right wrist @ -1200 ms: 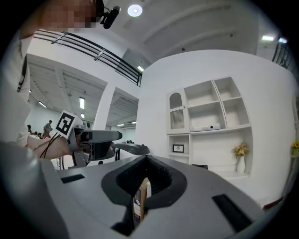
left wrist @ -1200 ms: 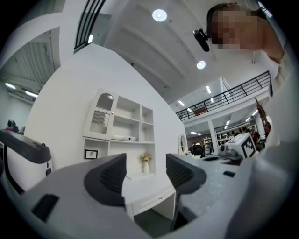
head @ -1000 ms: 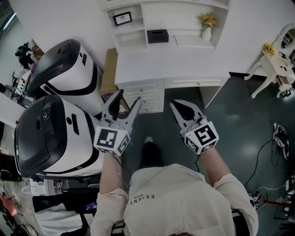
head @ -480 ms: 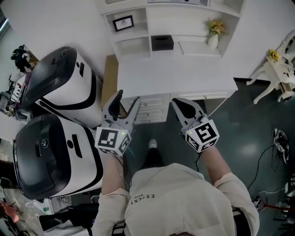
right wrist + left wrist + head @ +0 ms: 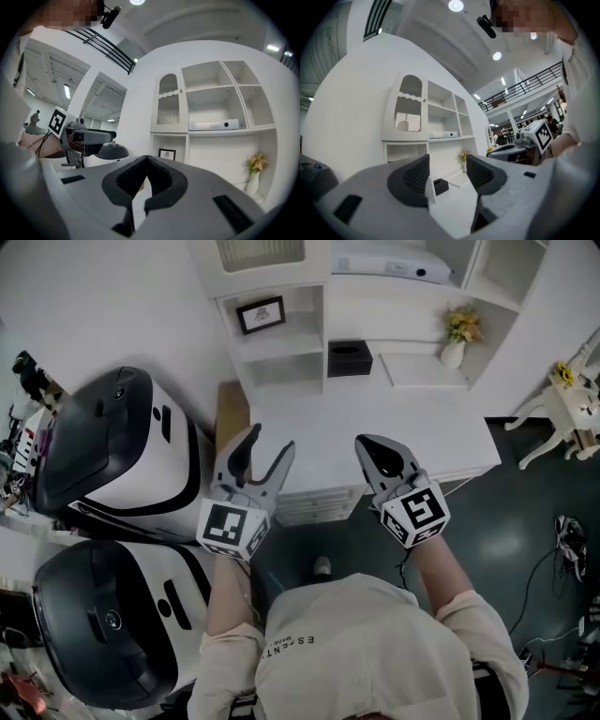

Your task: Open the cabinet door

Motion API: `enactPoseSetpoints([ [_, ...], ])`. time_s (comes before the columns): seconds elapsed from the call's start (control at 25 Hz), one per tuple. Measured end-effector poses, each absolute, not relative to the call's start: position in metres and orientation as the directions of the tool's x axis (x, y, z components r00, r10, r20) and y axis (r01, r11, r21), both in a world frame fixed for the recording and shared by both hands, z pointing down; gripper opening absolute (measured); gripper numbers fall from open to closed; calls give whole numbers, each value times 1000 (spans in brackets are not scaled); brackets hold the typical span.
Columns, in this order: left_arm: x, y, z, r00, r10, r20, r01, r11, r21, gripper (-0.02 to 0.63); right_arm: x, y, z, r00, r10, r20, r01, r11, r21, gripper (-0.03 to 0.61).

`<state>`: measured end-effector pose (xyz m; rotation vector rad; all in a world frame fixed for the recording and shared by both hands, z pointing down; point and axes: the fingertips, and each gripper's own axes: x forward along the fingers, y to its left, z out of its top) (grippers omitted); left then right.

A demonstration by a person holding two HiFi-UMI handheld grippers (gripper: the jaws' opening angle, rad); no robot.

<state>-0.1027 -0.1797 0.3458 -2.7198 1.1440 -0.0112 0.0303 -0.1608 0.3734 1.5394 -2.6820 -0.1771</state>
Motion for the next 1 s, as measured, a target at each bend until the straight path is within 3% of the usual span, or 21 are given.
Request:
enactPoseSetpoints([
  [0.52, -81, -314, 303, 681, -728, -78, -719, -646, -256, 241, 40, -296, 351, -519, -853, -47, -850, 510, 133, 14],
  [1.0, -16, -419, 185, 592, -767, -248, -787, -484, -382, 224, 103, -406, 300, -553, -830, -81, -826, 532, 185, 14],
])
